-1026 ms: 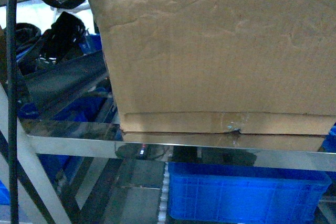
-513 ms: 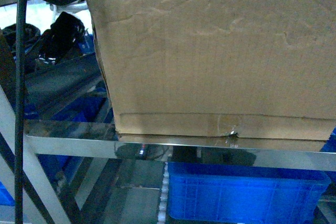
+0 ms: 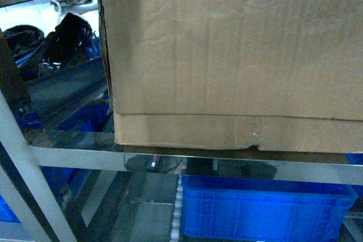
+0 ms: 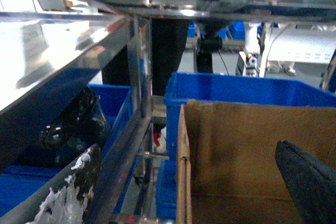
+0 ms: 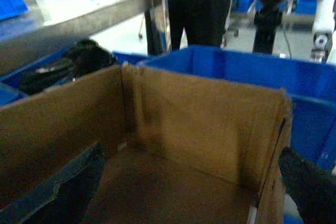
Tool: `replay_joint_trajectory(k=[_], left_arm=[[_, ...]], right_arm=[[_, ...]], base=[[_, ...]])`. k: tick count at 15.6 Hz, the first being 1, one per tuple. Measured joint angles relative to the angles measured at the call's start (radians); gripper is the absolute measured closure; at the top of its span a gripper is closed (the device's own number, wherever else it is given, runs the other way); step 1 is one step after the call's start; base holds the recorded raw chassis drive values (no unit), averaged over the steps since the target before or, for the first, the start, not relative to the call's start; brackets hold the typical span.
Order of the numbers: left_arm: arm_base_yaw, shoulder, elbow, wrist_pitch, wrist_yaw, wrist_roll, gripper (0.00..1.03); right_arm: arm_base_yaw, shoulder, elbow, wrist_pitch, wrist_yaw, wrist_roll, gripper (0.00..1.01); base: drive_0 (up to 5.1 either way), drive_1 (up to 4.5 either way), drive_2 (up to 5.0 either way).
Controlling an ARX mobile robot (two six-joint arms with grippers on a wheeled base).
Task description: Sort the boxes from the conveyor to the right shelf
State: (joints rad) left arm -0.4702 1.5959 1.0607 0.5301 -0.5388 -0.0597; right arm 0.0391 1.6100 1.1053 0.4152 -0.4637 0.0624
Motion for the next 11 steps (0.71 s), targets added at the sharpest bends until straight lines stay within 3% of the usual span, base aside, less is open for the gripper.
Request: replay_joint_trajectory(k=[1,2,6,8,9,10,11], left_arm=[[-0.005,-0.023,-0.015,-0.005,-0.008,0.0,0.05],[-0.014,-0.047,-0.037,-0.065,-0.013,-0.017,0.05],[-0.04,-0.159,-0.109,-0.22,-0.035,-0.104,0.05],[-0.062,-0.238,-0.155,-0.287,-0.046,-0.143,0.05],[-0.069,-0.308,-0.198,-0.392,-0.018,-0.183,0.05],[-0.068,-0.32,-0.207,-0.408,-0.003,-0.229,0.05],[-0.061,-0.32,-0.217,-0.362,0.0,-0.236,0.06]], right_arm=[[-0.001,-0.01,-0.022,0.078,0.013,0.005,0.03],[-0.008,-0.035,-0.046,0.063,0.021,0.016,0.03],[-0.036,-0.165,-0.136,-0.19,-0.024,0.011,0.03],[-0.081,-0.297,-0.167,-0.338,-0.084,0.002,0.03],[-0.114,-0.37,-0.171,-0.403,-0.129,-0.011,0.03],[-0.133,-0.396,-0.171,-0.418,-0.129,-0.011,0.03],[-0.126,-0.393,-0.184,-0.377,-0.098,-0.012,0.04]], base=[[0.0,0.0,0.0],[0.0,0.0,0.0],[0.0,0.0,0.0],[0.0,0.0,0.0],[0.0,0.0,0.0],[0.0,0.0,0.0],[0.0,0.0,0.0]])
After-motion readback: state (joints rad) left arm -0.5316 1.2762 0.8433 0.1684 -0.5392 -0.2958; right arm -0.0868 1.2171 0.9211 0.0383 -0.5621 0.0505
